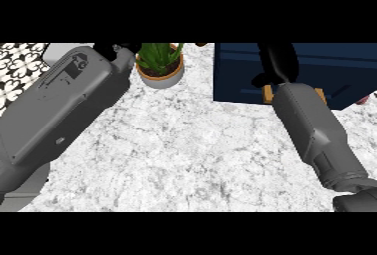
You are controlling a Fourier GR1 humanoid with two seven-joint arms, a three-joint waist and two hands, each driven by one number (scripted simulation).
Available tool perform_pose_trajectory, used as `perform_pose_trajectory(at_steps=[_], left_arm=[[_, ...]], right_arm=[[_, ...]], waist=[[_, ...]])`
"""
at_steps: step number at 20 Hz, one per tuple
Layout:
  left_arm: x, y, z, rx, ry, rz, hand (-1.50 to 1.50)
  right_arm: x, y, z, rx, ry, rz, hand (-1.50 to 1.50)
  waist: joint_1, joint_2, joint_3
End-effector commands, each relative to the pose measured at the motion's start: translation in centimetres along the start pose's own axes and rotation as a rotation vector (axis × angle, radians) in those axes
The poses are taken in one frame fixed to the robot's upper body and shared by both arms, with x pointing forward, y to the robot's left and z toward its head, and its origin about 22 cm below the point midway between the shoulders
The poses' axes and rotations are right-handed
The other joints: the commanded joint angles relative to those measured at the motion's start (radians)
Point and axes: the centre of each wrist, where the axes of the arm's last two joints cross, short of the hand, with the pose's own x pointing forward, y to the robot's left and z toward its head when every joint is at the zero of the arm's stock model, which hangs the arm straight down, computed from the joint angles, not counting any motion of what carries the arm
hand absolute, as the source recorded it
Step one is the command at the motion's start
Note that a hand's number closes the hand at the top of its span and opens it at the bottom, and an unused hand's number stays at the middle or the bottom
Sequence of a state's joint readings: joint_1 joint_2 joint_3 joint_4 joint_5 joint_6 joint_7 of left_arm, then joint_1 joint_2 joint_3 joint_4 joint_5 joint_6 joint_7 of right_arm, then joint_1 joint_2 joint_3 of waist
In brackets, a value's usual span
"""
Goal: Pick up the can, place it into the drawer and close the drawer
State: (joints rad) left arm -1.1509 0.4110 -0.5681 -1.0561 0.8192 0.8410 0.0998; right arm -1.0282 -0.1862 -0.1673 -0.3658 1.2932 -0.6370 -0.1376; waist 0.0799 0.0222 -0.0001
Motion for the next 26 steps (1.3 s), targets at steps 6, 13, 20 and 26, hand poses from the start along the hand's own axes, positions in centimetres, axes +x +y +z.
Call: perform_pose_trajectory(at_steps=[6, 13, 20, 26], left_arm=[[0.2, 0.2, 1.2, -0.026, -0.012, 0.000, -1.50], [-1.2, 1.8, 1.5, -0.014, 0.021, -0.008, -1.50], [0.8, 1.6, 1.8, -0.040, -0.004, 0.000, -1.50], [1.1, 1.8, 2.2, -0.045, 0.009, 0.011, -1.50]], right_arm=[[-1.5, -2.8, -2.7, -0.054, 0.043, 0.040, -1.50], [-0.2, -4.5, -4.7, -0.015, 0.020, -0.005, -1.50], [2.2, -4.1, -5.1, 0.032, 0.084, -0.498, -1.50], [0.9, -4.2, -5.0, 0.009, 0.138, -0.697, -1.50]], waist=[[0.020, 0.012, 0.003], [0.031, 0.016, 0.002], [0.044, 0.009, 0.008], [0.040, 0.011, 0.005]])
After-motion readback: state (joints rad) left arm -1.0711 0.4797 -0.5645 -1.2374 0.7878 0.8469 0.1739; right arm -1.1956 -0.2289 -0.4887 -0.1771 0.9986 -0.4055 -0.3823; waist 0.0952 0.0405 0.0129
